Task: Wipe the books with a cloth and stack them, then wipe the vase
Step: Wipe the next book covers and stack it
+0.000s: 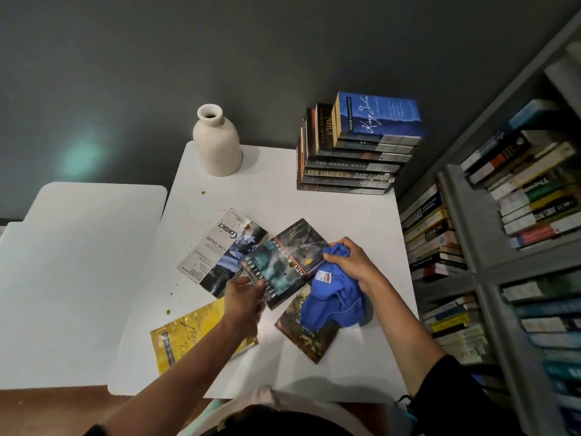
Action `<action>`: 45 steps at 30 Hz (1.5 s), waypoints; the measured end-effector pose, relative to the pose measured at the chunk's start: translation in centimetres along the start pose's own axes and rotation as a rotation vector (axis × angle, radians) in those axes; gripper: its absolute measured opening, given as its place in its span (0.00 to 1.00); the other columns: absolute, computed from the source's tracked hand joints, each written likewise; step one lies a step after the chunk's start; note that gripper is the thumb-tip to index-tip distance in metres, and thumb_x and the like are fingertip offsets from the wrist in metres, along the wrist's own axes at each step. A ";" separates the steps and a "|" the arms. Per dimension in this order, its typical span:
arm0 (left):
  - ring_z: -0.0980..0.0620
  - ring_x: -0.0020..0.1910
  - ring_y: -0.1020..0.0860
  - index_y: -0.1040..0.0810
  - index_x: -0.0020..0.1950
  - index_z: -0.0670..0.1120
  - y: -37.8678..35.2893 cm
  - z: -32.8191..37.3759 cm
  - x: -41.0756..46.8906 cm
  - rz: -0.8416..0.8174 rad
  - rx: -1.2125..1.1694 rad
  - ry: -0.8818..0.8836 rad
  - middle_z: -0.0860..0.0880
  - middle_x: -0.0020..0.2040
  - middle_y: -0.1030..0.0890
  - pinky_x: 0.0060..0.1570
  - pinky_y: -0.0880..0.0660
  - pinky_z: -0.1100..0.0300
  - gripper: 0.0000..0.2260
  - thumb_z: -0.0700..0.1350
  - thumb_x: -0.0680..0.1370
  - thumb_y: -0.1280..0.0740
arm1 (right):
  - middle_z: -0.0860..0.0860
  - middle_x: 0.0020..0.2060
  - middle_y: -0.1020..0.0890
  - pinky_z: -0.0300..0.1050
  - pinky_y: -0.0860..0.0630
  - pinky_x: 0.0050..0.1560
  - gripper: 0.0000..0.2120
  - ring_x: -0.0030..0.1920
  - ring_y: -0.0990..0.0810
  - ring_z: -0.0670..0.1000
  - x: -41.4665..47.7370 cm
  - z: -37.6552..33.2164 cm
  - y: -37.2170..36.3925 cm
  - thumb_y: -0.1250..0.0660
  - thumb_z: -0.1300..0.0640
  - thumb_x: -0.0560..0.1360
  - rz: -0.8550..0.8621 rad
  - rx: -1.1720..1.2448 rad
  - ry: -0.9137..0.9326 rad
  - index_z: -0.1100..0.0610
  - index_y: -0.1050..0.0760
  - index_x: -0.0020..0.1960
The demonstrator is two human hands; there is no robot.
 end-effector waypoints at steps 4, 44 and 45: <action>0.53 0.27 0.28 0.28 0.57 0.33 0.7 1.3 -1.1 -0.052 -0.080 -0.063 0.37 0.43 0.24 0.21 0.31 0.64 0.13 0.34 0.75 0.30 | 0.55 0.46 0.19 0.40 0.21 0.39 0.08 0.42 0.20 0.50 -1.4 -0.3 0.8 0.30 0.66 0.73 -0.022 0.139 0.008 0.57 0.28 0.42; 0.38 0.55 0.20 0.36 0.71 0.40 -1.7 7.9 -5.2 -0.388 -0.513 -0.279 0.36 0.65 0.24 0.46 0.18 0.50 0.33 0.58 0.72 0.38 | 0.42 0.46 0.26 0.43 0.23 0.38 0.08 0.39 0.21 0.44 -13.3 -7.9 -6.9 0.33 0.50 0.75 0.256 -0.534 0.902 0.48 0.18 0.52; 0.37 0.58 0.21 0.37 0.72 0.40 -1.6 7.9 -5.1 -0.391 -0.507 -0.278 0.36 0.65 0.24 0.48 0.18 0.48 0.34 0.58 0.72 0.38 | 0.42 0.45 0.25 0.42 0.23 0.38 0.07 0.39 0.22 0.44 -12.9 -8.3 -6.1 0.31 0.51 0.75 0.314 -0.534 0.890 0.49 0.17 0.52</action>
Point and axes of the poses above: each hand's wrist, its own x-axis towards the middle knuckle, its own y-axis out of the back of the hand, z = x × y, the point moved 4 cm from there along x, towards the middle knuckle
